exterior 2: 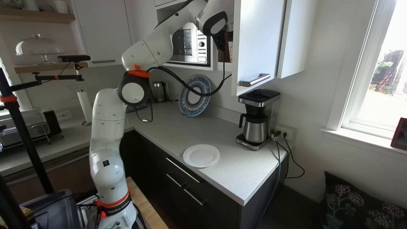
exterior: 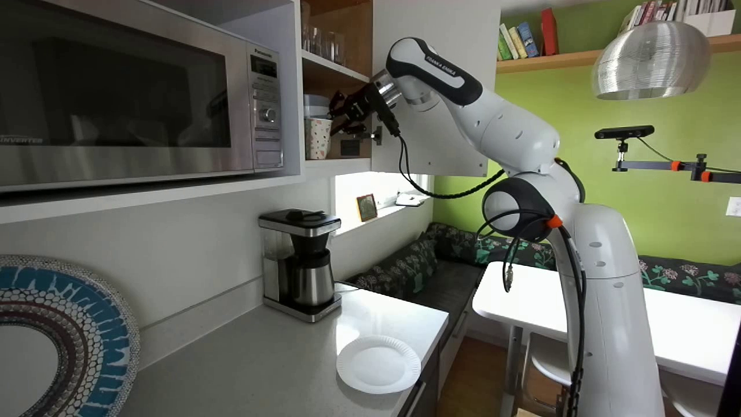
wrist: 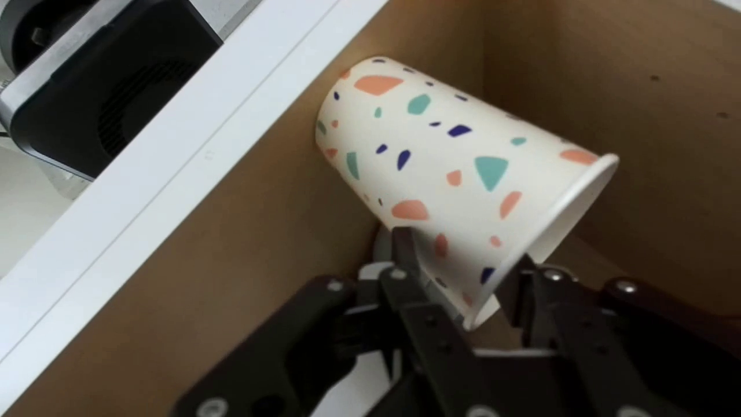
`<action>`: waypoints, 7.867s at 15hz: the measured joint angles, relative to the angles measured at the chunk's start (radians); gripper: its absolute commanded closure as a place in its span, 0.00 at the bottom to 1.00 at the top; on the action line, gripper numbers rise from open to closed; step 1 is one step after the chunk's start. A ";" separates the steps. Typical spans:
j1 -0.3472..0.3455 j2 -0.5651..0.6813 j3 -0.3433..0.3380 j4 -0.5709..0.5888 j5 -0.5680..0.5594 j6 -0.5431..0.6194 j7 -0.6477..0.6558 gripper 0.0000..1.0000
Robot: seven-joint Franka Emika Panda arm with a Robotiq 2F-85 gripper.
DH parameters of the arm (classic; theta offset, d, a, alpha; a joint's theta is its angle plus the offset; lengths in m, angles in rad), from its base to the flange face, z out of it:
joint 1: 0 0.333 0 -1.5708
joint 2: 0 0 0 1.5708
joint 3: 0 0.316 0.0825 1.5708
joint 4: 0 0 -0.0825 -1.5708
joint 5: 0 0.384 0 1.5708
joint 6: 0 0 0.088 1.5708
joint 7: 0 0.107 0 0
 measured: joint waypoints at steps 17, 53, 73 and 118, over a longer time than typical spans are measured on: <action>-0.054 -0.238 -0.021 -0.162 -0.004 -0.149 -0.375 0.99; -0.029 -0.722 0.008 -0.942 -0.210 -0.120 -0.908 0.99; 0.023 -0.721 0.067 -1.673 -0.325 0.367 -1.110 0.99; -0.083 -1.011 0.039 -1.612 -0.794 0.423 -0.711 0.00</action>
